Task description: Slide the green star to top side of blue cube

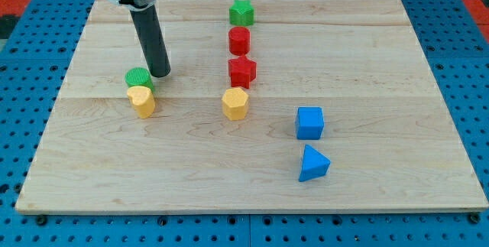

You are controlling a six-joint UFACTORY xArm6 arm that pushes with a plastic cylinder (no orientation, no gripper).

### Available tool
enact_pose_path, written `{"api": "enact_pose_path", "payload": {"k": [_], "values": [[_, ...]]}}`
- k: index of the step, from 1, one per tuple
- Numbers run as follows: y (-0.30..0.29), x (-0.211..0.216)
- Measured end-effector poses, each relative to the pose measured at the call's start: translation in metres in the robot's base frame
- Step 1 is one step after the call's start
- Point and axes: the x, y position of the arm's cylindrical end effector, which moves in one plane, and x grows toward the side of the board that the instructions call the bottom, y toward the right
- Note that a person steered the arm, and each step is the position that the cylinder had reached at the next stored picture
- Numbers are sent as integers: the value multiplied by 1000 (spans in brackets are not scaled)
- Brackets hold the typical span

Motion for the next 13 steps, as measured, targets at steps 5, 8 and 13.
{"api": "enact_pose_path", "payload": {"k": [5, 8, 13], "values": [[11, 9], [3, -96], [199, -91]]}}
